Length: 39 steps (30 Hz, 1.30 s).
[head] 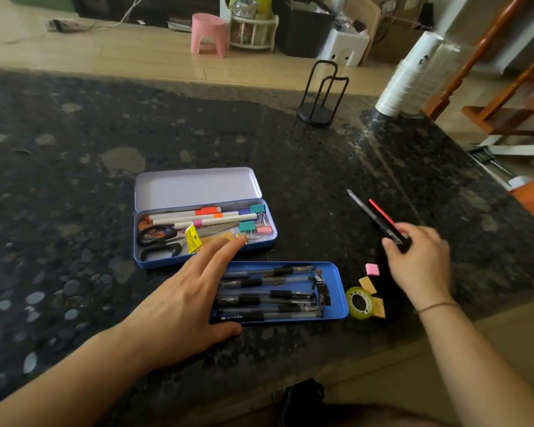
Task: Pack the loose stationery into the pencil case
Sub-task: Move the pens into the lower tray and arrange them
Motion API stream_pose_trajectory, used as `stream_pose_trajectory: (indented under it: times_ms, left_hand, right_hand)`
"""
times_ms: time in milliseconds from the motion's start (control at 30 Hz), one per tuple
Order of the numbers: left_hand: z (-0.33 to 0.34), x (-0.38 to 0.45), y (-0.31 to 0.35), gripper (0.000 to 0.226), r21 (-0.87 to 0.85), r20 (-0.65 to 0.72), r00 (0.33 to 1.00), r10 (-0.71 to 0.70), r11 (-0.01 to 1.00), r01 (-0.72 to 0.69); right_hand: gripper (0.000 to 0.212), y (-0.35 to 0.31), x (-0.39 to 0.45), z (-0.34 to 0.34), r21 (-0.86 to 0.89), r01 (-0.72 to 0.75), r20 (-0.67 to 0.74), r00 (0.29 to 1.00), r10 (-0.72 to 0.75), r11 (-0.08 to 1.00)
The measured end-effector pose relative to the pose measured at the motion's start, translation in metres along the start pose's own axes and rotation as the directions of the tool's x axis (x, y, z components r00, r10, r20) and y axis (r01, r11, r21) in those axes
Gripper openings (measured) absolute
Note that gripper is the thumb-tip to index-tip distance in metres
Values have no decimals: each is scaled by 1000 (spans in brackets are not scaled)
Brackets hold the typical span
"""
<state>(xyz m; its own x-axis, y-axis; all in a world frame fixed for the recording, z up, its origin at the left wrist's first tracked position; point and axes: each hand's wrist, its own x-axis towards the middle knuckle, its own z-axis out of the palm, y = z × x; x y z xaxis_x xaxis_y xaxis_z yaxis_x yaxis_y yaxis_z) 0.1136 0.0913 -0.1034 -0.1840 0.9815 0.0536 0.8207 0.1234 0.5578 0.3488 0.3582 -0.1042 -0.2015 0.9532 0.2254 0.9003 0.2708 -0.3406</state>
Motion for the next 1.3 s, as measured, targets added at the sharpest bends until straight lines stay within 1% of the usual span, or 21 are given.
stream_pose_trajectory:
  times_ms: [67, 167, 200, 267, 333, 367, 433, 500, 567, 600, 667, 733, 800, 933, 1000, 1100, 1200, 1300]
  left_hand:
    - [0, 1, -1, 118, 3, 2, 1000, 8, 1000, -8]
    - [0, 1, -1, 117, 12, 3, 1000, 13, 1000, -13]
    - [0, 2, -1, 118, 10, 4, 1000, 11, 1000, -11]
    - [-1, 2, 0, 118, 3, 3, 1000, 4, 1000, -4]
    - [-1, 1, 0, 119, -3, 0, 1000, -6, 1000, 6]
    - [-1, 0, -1, 120, -5, -3, 1000, -11, 1000, 11]
    - [-1, 0, -2, 121, -5, -4, 1000, -17, 1000, 17]
    - [-1, 0, -2, 122, -6, 3, 1000, -15, 1000, 15]
    - [-3, 0, -2, 118, -20, 7, 1000, -6, 1000, 7]
    - [-4, 0, -1, 113, -15, 3, 1000, 7, 1000, -7]
    - [-5, 1, 0, 94, 24, -17, 1000, 23, 999, -22]
    - [-6, 3, 1, 73, 42, -46, 999, 5, 999, -3]
    - [-6, 5, 0, 55, 44, -75, 997, -13, 999, 16]
    - [-4, 4, -1, 29, 103, -161, 987, -5, 994, 22]
    - [-5, 4, 0, 23, 142, -213, 977, 5, 990, 26]
    - [-7, 6, -5, 13, 139, -256, 967, -13, 989, 51]
    - [-5, 7, -9, 13, 128, -233, 972, -40, 989, 71]
    - [-4, 7, -9, 12, 95, -223, 974, -43, 993, 66]
  right_hand:
    - [29, 11, 3, 5, -50, -72, 29, 997, 74, 996]
    - [16, 11, 2, 9, -47, -69, 22, 997, 70, 996]
    - [11, 10, 2, 8, -9, -70, 18, 997, 70, 998]
    - [4, 3, -2, 3, 158, -42, 43, 998, 36, 986]
    - [8, -10, -14, -6, 361, 19, 121, 990, -68, 932]
    - [10, -18, -22, -11, 415, 60, 172, 974, -144, 908]
    - [13, -31, -38, -16, 419, 163, 290, 908, -301, 893]
    - [13, -40, -50, -15, 408, 274, 365, 825, -431, 871]
    - [12, -44, -57, -12, 388, 368, 382, 770, -511, 845]
    - [14, -45, -57, -11, 373, 400, 370, 763, -529, 837]
    - [19, -46, -57, -11, 331, 438, 326, 778, -537, 836]
    - [16, -47, -56, -10, 234, 478, 296, 794, -530, 847]
    - [11, -52, -57, -10, 150, 495, 299, 802, -517, 856]
    - [9, -62, -60, -7, 133, 496, 351, 786, -509, 858]
    - [7, -65, -60, -7, 87, 486, 311, 816, -487, 870]
    - [19, -68, -61, -6, -2, 440, 239, 872, -427, 898]
    - [29, -75, -65, -3, -34, 404, 259, 887, -382, 914]
    - [26, -79, -67, 1, -30, 380, 251, 898, -361, 924]
